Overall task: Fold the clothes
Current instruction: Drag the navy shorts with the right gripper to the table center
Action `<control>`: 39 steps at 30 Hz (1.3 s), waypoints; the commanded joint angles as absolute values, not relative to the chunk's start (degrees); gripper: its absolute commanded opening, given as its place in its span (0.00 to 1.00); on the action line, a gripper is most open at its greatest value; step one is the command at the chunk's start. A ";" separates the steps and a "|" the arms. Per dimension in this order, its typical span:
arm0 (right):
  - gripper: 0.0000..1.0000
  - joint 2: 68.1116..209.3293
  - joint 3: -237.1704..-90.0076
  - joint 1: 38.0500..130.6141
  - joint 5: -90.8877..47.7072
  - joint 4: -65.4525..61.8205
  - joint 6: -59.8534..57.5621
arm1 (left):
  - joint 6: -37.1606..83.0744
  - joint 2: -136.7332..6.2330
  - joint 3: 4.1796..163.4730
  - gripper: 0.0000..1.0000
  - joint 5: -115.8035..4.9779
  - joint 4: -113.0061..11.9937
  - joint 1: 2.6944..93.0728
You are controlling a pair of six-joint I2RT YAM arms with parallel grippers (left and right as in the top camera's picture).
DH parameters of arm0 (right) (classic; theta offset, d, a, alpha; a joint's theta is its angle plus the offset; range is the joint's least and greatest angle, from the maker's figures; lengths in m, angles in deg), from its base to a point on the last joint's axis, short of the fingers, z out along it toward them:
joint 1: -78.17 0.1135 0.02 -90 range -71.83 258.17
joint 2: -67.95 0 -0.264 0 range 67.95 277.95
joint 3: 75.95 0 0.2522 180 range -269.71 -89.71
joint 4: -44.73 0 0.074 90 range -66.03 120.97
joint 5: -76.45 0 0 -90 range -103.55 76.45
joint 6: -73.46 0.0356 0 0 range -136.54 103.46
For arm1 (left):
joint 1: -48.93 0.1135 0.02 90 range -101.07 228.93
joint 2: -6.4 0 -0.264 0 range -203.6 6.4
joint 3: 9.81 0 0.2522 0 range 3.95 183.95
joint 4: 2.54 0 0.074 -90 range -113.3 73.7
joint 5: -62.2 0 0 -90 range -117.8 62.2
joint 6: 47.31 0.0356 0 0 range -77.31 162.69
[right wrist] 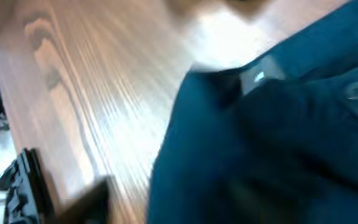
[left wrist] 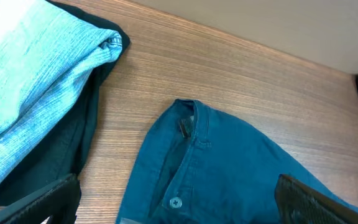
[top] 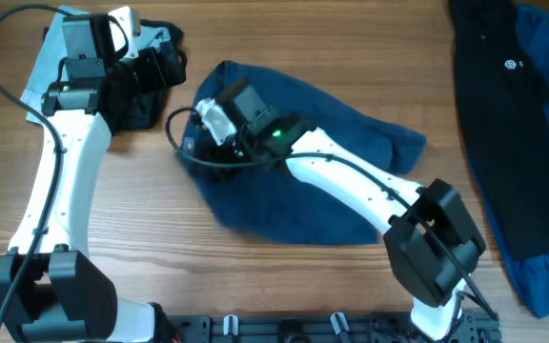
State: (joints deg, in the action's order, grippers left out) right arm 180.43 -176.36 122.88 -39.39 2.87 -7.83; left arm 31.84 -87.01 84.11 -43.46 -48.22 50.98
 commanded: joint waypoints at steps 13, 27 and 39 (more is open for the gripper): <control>1.00 169.83 -174.94 84.58 -27.61 -17.04 -4.69 | 33.68 -90.24 84.85 1.00 -44.83 -46.63 43.48; 0.88 186.73 -165.44 72.63 -20.40 7.64 -2.85 | 33.46 -91.29 84.85 1.00 -44.79 -46.71 43.20; 0.04 190.95 -165.63 81.90 -8.31 12.80 -6.06 | 33.46 -91.29 84.85 1.00 -44.18 -47.00 43.20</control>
